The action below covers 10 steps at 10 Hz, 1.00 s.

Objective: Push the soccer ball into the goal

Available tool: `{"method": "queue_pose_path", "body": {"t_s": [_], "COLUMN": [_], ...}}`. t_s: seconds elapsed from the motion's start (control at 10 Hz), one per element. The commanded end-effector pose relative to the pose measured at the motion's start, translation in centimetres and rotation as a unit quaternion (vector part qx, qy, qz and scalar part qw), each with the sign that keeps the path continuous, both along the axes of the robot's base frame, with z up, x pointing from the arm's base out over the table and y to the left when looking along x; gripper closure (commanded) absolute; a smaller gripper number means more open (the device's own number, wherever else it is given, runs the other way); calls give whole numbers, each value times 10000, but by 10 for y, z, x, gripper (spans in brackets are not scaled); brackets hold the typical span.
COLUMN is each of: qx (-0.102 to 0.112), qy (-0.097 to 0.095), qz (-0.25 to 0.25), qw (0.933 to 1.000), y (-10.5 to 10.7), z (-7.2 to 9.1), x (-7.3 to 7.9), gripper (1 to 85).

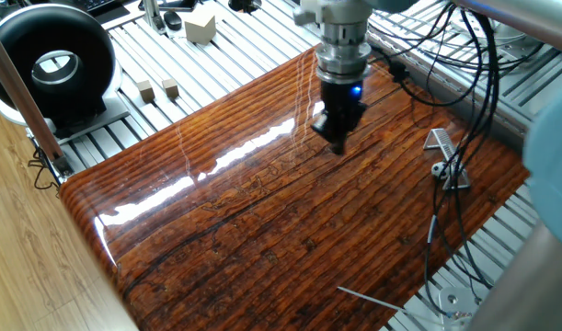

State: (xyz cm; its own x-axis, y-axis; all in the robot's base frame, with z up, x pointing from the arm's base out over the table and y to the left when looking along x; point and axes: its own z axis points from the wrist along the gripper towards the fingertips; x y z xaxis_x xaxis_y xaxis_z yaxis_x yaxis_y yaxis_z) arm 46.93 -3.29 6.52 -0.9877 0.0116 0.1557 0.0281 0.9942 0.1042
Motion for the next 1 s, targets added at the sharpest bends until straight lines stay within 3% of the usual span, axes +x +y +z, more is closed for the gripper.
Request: {"method": "queue_pose_path", "body": {"t_s": [0.0, 0.1, 0.4, 0.5, 0.6, 0.9], "qx": [110, -128, -171, -362, -422, -345], "qy": [-1221, -1414, -1656, -1754, -1731, -1623], "qz": [20, 78, 71, 135, 147, 210], "qw": [9924, 9898, 9860, 9837, 9839, 9859], "y": [16, 9, 15, 5, 2, 4], "z": [22, 21, 20, 20, 19, 15], "x": [56, 66, 80, 86, 87, 92], "gripper": [847, 847, 847, 847, 847, 847]}}
